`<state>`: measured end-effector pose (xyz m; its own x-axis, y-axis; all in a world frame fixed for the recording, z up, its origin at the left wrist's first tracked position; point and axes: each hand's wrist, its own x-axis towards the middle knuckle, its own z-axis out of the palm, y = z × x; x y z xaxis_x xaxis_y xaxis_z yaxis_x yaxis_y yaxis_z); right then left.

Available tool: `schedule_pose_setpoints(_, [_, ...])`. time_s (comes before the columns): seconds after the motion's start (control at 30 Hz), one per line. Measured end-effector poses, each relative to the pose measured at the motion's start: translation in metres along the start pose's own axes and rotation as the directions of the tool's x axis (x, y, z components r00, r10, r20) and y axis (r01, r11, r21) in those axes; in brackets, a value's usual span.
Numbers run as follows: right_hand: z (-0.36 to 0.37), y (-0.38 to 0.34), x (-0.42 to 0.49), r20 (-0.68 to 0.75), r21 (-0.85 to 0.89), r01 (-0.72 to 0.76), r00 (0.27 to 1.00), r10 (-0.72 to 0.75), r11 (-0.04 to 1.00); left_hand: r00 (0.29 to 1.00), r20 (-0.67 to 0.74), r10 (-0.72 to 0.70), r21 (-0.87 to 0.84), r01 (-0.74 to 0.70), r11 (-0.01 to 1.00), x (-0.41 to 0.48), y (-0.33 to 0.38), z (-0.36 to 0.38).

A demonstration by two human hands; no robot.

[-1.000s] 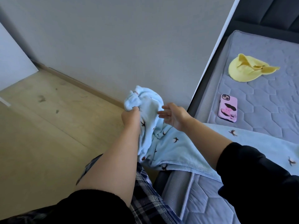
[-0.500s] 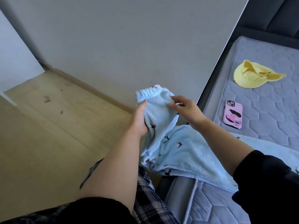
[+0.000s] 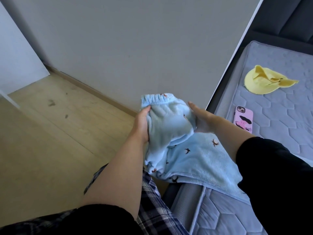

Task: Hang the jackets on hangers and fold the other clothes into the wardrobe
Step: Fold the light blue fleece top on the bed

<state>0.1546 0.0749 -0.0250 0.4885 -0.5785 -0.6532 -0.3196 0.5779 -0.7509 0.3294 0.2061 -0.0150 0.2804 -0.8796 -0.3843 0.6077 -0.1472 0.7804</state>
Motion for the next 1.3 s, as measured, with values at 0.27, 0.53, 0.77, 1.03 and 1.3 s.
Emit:
schedule_pose_setpoints(0.27, [-0.001,0.001,0.005,-0.57,-0.386,0.233,0.7,-0.43,0.892,0.984,-0.156,0.082,0.023,-0.08,0.997,-0.002,0.01,0.0])
schedule_pose_setpoints(0.53, [0.023,-0.022,-0.014,-0.295,-0.015,0.005,0.955,-0.01,1.0,0.993,-0.094,0.07,0.002,-0.07,0.998,-0.004,0.007,0.007])
schedule_pose_setpoints(0.77, [0.0,-0.037,-0.025,0.03,0.101,-0.136,0.991,0.134,0.986,0.965,0.2,-0.168,0.707,-0.023,0.707,-0.016,-0.007,0.018])
schedule_pose_setpoints(1.03, [0.0,-0.013,-0.028,-0.125,-0.133,-0.211,0.973,0.194,0.968,0.859,0.435,-0.271,0.869,-0.322,0.374,-0.026,-0.032,0.04])
schedule_pose_setpoints(1.3, [-0.024,0.0,-0.045,-0.294,0.117,0.043,0.956,-0.007,0.992,0.779,0.516,-0.355,0.594,-0.027,0.804,-0.02,-0.038,0.04])
